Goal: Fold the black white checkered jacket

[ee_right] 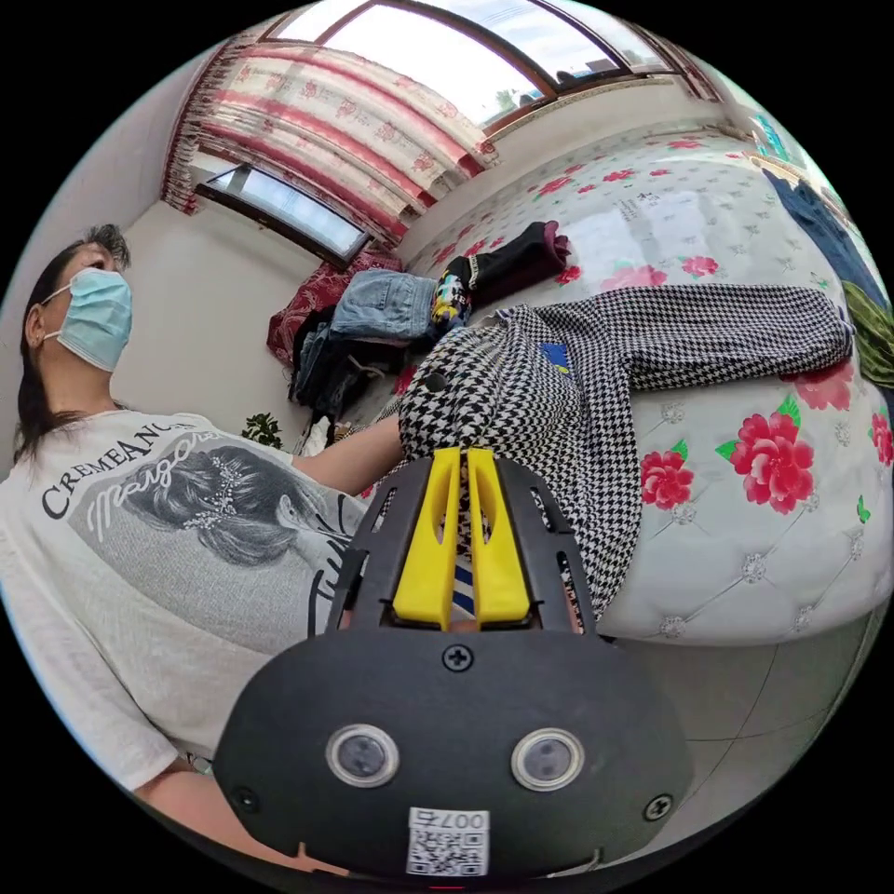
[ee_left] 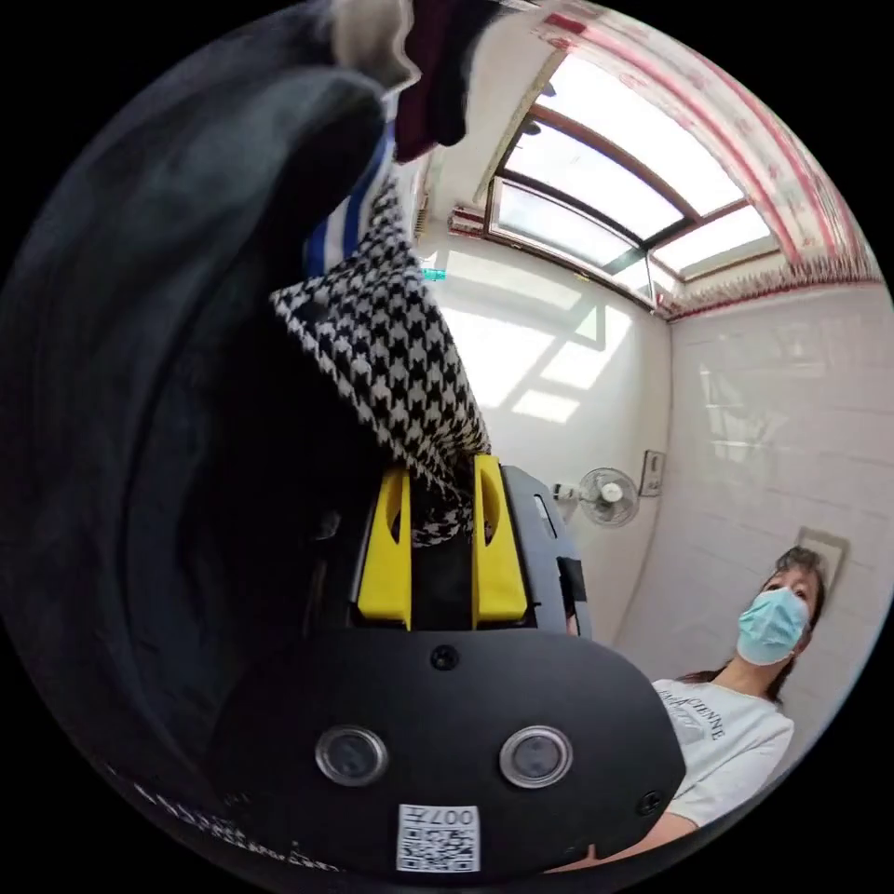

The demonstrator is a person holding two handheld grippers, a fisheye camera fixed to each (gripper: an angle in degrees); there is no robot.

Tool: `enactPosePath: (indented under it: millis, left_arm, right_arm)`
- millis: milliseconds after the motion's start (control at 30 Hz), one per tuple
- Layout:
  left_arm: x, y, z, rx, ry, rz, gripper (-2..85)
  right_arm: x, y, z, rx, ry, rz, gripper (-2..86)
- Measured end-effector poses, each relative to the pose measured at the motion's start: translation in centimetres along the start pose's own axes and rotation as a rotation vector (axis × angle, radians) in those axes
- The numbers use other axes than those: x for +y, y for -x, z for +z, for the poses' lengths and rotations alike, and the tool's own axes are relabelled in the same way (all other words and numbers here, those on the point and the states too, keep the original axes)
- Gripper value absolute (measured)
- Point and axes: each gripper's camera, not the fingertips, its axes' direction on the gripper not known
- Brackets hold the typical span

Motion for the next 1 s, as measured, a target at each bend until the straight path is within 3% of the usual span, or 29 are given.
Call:
enactPosePath:
  millis: [67,133,233,300,400,500,633,733,1000]
  left_arm:
    - [0.0,-6.1,-0.8,-0.229,0.034,0.19,5.5]
    - [1.3,-14.3,-0.7,-0.567,0.12,0.466,4.4]
    - [4.2,-18.1,-0.7,-0.839,0.139,0.691,2.7]
    - [4.5,-15.1,-1.1,-0.865,0.166,0.638,3.4]
    - [3.9,-6.0,-3.1,-0.703,0.211,0.303,11.1]
    - [4.0,-0.8,-3.9,-0.614,0.157,0.177,12.8]
    - [1.4,2.4,-2.5,-0.591,0.065,0.121,11.4]
    - [-0.7,3.7,-0.2,-0.542,0.045,0.049,2.8]
    - [2.0,-8.9,5.0,-0.838,0.035,0.537,-0.4]
  right_arm:
    - [-0.4,-0.3,1.0,0.024,0.057,0.006,-0.2]
    - [-1.6,0.3,4.0,0.081,0.21,-0.06,-0.2]
    - [-2.7,1.5,9.8,0.069,0.407,-0.184,-0.2]
    - [-2.6,2.2,13.5,0.029,0.503,-0.256,-0.2]
    - [-2.1,2.5,18.6,0.03,0.607,-0.309,-0.2]
    - [-1.9,2.3,21.3,0.019,0.661,-0.305,-0.2]
    - [-1.4,3.0,22.3,0.057,0.704,-0.366,-0.2]
    - [-1.5,2.8,22.2,0.049,0.702,-0.347,-0.2]
    - [-1.9,5.6,21.6,0.042,0.647,-0.43,-0.2]
